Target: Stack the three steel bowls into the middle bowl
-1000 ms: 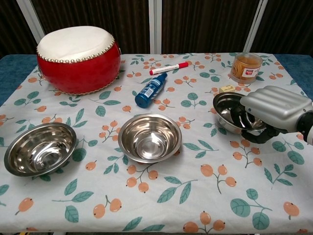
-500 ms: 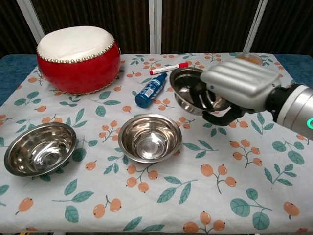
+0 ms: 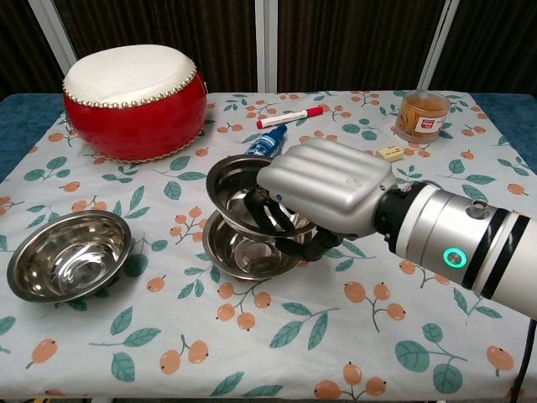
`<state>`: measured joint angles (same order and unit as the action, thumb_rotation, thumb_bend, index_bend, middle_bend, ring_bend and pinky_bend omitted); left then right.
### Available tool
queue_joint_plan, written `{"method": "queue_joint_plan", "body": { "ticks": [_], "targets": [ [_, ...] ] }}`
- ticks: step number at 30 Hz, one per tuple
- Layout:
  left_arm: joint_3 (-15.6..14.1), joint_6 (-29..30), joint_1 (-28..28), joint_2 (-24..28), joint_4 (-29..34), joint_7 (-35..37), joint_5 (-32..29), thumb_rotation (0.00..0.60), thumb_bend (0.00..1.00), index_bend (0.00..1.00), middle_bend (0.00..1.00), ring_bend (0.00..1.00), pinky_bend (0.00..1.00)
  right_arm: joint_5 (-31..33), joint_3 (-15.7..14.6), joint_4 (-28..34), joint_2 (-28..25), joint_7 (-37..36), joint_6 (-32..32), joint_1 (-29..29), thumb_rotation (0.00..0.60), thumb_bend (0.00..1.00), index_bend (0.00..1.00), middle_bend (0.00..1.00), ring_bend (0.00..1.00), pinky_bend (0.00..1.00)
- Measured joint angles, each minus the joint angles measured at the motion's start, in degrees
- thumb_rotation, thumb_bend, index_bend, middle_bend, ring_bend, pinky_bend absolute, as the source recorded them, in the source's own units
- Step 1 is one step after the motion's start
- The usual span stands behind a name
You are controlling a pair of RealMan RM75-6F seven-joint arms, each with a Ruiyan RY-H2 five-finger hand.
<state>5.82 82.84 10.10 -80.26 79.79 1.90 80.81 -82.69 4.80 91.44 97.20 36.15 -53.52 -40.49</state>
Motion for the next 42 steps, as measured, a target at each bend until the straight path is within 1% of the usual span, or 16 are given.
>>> {"method": "queue_joint_plan", "body": {
  "ticks": [1, 2, 3, 4, 5, 7, 10, 15, 20, 25, 27, 29, 31, 33, 36, 42],
  "targets": [
    [0.0, 0.0, 0.0, 0.0, -0.1, 0.1, 0.0, 0.600, 0.16, 0.26, 0.24, 0.16, 0.26, 0.2, -0.1, 0.1, -0.1, 0.0, 0.4, -0.2, 0.600, 0.17, 0.55, 0.49, 0.40, 0.41],
    [0.0, 0.1, -0.1, 0.0, -0.3, 0.3, 0.0, 0.600, 0.16, 0.26, 0.24, 0.16, 0.26, 0.3, -0.1, 0.3, -0.3, -0.1, 0.9, -0.4, 0.600, 0.10, 0.49, 0.46, 0.35, 0.35],
    [0.1, 0.1, -0.1, -0.1, -0.4, 0.4, 0.0, 0.600, 0.16, 0.26, 0.24, 0.16, 0.27, 0.5, -0.2, 0.6, -0.6, -0.3, 1.4, -0.6, 0.600, 0.04, 0.42, 0.41, 0.28, 0.28],
    [0.1, 0.1, -0.1, -0.1, -0.6, 0.5, 0.0, 0.600, 0.16, 0.26, 0.24, 0.16, 0.26, 0.9, -0.2, 1.1, -1.1, -0.6, 2.0, -0.8, 0.600, 0.01, 0.35, 0.37, 0.22, 0.22],
    [0.1, 0.2, -0.1, -0.1, -0.7, 0.6, 0.0, 0.600, 0.16, 0.26, 0.24, 0.16, 0.26, 1.1, -0.2, 1.6, -1.6, -0.7, 2.3, -1.0, 0.600, 0.00, 0.29, 0.32, 0.15, 0.15],
    [0.2, 0.1, -0.1, 0.0, -0.9, 0.8, 0.0, 0.600, 0.16, 0.26, 0.24, 0.16, 0.26, 1.7, -0.1, 2.6, -2.6, -0.8, 2.7, -1.4, 0.600, 0.00, 0.23, 0.26, 0.09, 0.09],
    [0.2, 0.1, -0.1, 0.0, -0.8, 0.7, 0.1, 0.600, 0.16, 0.26, 0.24, 0.16, 0.26, 2.3, 0.2, 4.1, -4.1, -0.9, 2.9, -1.7, 0.600, 0.00, 0.18, 0.21, 0.04, 0.04],
    [0.2, 0.1, 0.1, 0.0, -0.3, 0.1, 0.6, 0.600, 0.16, 0.26, 0.24, 0.16, 0.26, 3.2, 0.4, 7.4, -7.4, 0.6, 1.8, -1.6, 0.600, 0.00, 0.17, 0.21, 0.04, 0.04],
    [-0.1, 0.0, 0.4, 0.0, 0.4, -0.3, 1.3, 0.600, 0.16, 0.26, 0.24, 0.16, 0.27, 3.7, 0.4, 12.2, -12.5, 2.6, -1.4, -0.3, 0.600, 0.00, 0.17, 0.21, 0.04, 0.04],
    [-1.2, 0.0, 0.4, 0.2, 0.9, -1.0, 2.9, 0.600, 0.16, 0.26, 0.25, 0.19, 0.31, 2.9, 0.6, 16.9, -18.2, 2.8, -6.0, 1.8, 0.600, 0.00, 0.17, 0.21, 0.04, 0.04],
    [-2.2, 0.2, 0.2, 0.4, 1.2, -1.5, 4.2, 0.600, 0.16, 0.26, 0.28, 0.21, 0.33, 2.3, 0.8, 18.1, -20.1, 2.2, -7.9, 2.7, 0.600, 0.00, 0.17, 0.21, 0.04, 0.04],
    [-3.3, 0.5, 0.1, 0.6, 1.7, -2.3, 5.9, 0.600, 0.16, 0.27, 0.34, 0.23, 0.35, 1.5, 1.2, 19.3, -22.2, 1.0, -10.0, 3.7, 0.600, 0.00, 0.17, 0.21, 0.04, 0.04],
    [-4.4, 0.8, 0.1, 0.7, 2.3, -3.6, 7.6, 0.600, 0.16, 0.32, 0.37, 0.26, 0.37, 0.8, 1.6, 20.2, -24.0, -0.6, -11.9, 4.6, 0.600, 0.00, 0.17, 0.21, 0.04, 0.04],
    [-5.6, 0.9, 0.1, 0.9, 3.4, -5.8, 9.5, 0.600, 0.16, 0.34, 0.37, 0.26, 0.37, 0.4, 1.9, 20.7, -25.3, -2.1, -13.1, 5.4, 0.600, 0.00, 0.17, 0.21, 0.04, 0.04],
    [-7.5, 0.2, 0.2, 1.4, 6.0, -9.4, 11.5, 0.600, 0.16, 0.34, 0.37, 0.27, 0.38, -0.1, 2.4, 21.3, -27.1, -4.1, -14.5, 6.4, 0.600, 0.00, 0.17, 0.21, 0.04, 0.04],
    [-10.8, -3.9, 0.9, 1.9, 11.0, -16.4, 14.0, 0.600, 0.17, 0.36, 0.39, 0.29, 0.39, -0.5, 2.7, 21.4, -28.9, -6.6, -15.6, 7.7, 0.600, 0.00, 0.17, 0.21, 0.04, 0.03]
  ]
}}
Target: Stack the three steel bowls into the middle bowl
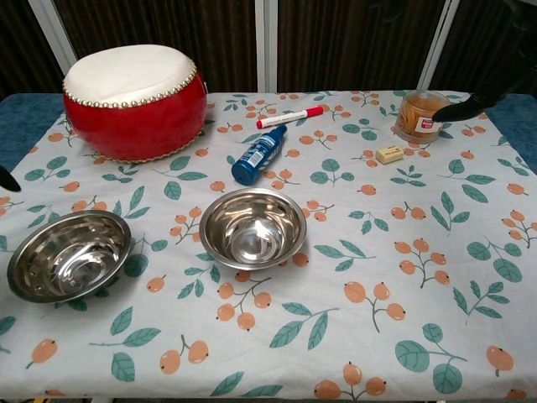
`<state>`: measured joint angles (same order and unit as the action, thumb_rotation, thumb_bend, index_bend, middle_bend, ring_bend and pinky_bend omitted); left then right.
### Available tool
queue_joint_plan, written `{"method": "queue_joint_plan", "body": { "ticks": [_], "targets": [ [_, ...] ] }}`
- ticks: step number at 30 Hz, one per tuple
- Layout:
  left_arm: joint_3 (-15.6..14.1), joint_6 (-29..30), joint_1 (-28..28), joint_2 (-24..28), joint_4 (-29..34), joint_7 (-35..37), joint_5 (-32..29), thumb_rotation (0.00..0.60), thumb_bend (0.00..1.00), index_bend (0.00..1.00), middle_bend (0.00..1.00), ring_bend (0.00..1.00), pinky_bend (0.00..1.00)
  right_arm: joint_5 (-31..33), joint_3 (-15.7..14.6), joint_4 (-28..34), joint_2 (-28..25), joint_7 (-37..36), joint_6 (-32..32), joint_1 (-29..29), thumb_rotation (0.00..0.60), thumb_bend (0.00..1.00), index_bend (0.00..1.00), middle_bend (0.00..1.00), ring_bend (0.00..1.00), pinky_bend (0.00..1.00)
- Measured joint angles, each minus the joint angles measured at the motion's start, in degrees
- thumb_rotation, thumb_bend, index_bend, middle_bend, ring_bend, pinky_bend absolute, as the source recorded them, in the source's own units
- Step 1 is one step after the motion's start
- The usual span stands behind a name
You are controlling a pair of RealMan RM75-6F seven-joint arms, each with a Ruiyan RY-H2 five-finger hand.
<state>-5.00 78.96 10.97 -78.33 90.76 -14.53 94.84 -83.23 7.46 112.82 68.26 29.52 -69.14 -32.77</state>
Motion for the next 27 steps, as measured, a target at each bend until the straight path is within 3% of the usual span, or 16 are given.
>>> {"method": "queue_joint_plan", "body": {
  "ticks": [15, 27],
  "targets": [
    [-3.6, -5.2, 2.2, -2.3, -0.2, -4.1, 4.8, 0.600, 0.19, 0.39, 0.41, 0.32, 0.42, 0.9, 0.8, -1.2, -2.1, -3.4, -0.9, 1.6, 0.600, 0.00, 0.17, 0.21, 0.04, 0.03],
    [-2.0, -7.9, 3.1, -6.0, -5.2, -1.9, 1.5, 0.600, 0.21, 0.41, 0.43, 0.35, 0.45, 1.5, 0.8, -1.5, -1.8, -3.0, -0.8, 2.1, 0.600, 0.00, 0.17, 0.21, 0.04, 0.03]
  ]
}}
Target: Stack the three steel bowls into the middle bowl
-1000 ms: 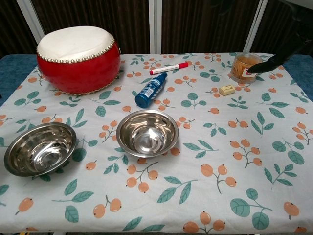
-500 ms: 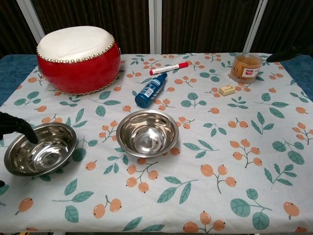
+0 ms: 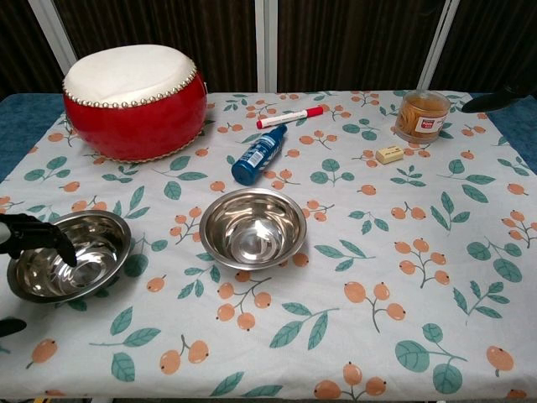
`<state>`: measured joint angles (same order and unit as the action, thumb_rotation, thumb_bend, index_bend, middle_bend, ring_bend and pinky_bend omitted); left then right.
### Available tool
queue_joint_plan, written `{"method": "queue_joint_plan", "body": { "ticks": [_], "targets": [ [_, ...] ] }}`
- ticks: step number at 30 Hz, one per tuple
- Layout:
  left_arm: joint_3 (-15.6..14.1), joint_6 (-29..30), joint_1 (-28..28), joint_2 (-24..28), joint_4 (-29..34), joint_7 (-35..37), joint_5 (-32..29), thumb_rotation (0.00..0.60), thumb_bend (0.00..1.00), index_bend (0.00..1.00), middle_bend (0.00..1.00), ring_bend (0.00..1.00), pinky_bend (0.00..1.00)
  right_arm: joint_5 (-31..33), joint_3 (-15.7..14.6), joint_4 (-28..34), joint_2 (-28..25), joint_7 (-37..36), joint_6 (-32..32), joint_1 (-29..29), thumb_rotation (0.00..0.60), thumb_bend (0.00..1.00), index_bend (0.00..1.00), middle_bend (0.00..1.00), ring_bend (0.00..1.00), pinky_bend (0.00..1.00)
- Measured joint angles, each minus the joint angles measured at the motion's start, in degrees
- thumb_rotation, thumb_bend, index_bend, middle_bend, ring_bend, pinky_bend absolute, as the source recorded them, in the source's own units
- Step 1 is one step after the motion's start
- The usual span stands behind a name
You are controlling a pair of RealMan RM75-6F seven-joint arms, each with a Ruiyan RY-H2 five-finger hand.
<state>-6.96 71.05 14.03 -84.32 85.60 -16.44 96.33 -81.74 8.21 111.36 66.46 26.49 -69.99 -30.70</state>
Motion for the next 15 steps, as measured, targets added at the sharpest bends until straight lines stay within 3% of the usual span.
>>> {"method": "queue_joint_plan", "body": {
  "ticks": [15],
  "targets": [
    [0.1, -1.8, 1.9, -4.2, -5.3, -0.7, 0.6, 0.600, 0.27, 0.52, 0.52, 0.44, 0.55, 1.3, 0.6, -1.4, -0.6, -1.5, -0.2, 0.7, 0.600, 0.00, 0.17, 0.21, 0.04, 0.03]
  ]
}}
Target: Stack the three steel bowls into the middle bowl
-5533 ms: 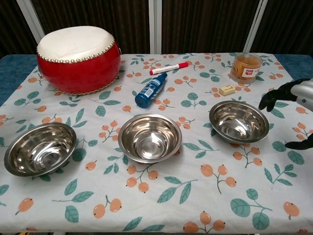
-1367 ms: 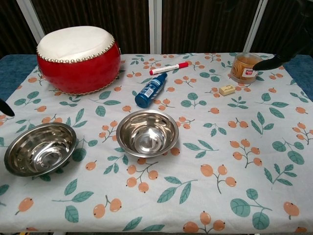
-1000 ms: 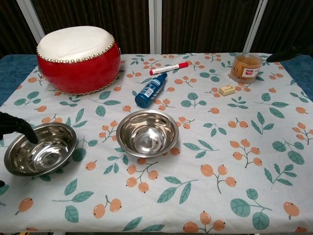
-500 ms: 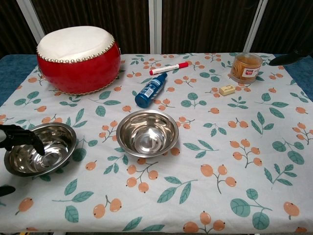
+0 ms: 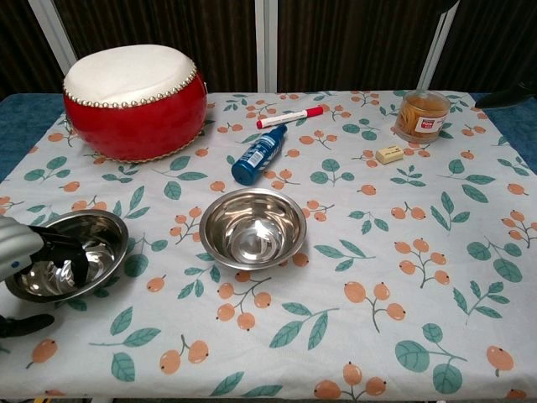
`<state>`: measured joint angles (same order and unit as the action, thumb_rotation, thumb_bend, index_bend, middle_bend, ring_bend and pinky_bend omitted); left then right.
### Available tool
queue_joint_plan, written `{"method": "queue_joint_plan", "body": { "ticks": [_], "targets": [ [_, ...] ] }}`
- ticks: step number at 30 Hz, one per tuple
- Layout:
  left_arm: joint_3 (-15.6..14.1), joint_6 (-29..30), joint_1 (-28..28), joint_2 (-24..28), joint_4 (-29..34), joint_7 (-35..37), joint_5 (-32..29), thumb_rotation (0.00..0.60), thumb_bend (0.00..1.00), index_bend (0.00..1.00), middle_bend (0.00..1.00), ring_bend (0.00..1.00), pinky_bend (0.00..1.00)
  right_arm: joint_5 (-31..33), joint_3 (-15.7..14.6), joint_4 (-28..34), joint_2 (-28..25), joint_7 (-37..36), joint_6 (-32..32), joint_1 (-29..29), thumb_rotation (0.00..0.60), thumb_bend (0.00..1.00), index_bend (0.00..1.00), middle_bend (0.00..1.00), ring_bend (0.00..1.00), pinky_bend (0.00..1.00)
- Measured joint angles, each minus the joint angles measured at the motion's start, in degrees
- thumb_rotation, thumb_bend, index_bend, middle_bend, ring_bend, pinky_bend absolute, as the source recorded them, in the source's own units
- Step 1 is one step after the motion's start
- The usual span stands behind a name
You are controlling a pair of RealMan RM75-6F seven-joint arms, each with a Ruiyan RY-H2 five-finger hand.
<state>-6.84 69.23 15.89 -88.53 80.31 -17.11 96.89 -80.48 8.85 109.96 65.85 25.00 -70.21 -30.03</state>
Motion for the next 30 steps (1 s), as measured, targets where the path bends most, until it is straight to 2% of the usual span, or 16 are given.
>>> {"method": "queue_joint_plan", "body": {
  "ticks": [11, 22, 30],
  "targets": [
    [-0.1, 1.7, 1.2, -3.6, -4.9, -3.1, 3.2, 0.600, 0.32, 0.69, 0.69, 0.58, 0.67, 0.6, 0.3, -0.6, -0.7, -1.2, 0.1, 0.3, 0.600, 0.00, 0.17, 0.21, 0.04, 0.03],
    [0.4, 1.7, 1.9, -3.7, -4.3, -5.1, 2.8, 0.600, 0.33, 0.71, 0.71, 0.61, 0.70, 0.7, 0.4, -1.1, -1.2, -2.4, -0.1, 0.7, 0.600, 0.00, 0.17, 0.21, 0.04, 0.03],
    [2.6, 2.4, 3.9, -2.0, -0.4, -6.6, 3.3, 0.600, 0.34, 0.72, 0.72, 0.61, 0.71, 0.0, 1.3, -0.8, -1.8, -3.6, -2.1, 1.4, 0.600, 0.00, 0.17, 0.22, 0.04, 0.03]
  ]
}}
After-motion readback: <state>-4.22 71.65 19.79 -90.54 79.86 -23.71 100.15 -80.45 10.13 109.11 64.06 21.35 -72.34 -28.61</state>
